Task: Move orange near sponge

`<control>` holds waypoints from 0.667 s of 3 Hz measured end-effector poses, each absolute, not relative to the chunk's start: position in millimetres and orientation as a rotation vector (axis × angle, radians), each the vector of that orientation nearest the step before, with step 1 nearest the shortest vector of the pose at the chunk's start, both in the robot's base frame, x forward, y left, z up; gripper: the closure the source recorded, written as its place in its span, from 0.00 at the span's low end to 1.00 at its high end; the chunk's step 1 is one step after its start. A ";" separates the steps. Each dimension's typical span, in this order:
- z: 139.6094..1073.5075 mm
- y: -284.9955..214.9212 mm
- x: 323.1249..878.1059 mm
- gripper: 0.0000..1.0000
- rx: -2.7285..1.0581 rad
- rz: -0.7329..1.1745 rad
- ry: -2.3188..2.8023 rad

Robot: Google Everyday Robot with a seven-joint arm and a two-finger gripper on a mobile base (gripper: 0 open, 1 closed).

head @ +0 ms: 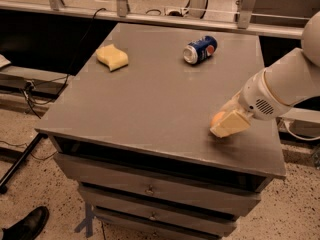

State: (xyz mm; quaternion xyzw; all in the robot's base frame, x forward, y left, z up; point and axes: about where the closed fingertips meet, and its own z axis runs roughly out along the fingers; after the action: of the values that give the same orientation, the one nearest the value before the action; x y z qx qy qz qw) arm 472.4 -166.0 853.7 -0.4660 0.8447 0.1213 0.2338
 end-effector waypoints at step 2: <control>881.8 -174.6 485.3 1.00 -1.251 0.266 2.272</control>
Offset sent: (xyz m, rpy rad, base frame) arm 0.0107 -0.0086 0.0234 -0.0072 -0.0625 -0.0191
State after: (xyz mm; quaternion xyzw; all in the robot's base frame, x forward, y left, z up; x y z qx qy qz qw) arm 485.3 -174.6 881.8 -0.4628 0.8404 0.0983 0.2642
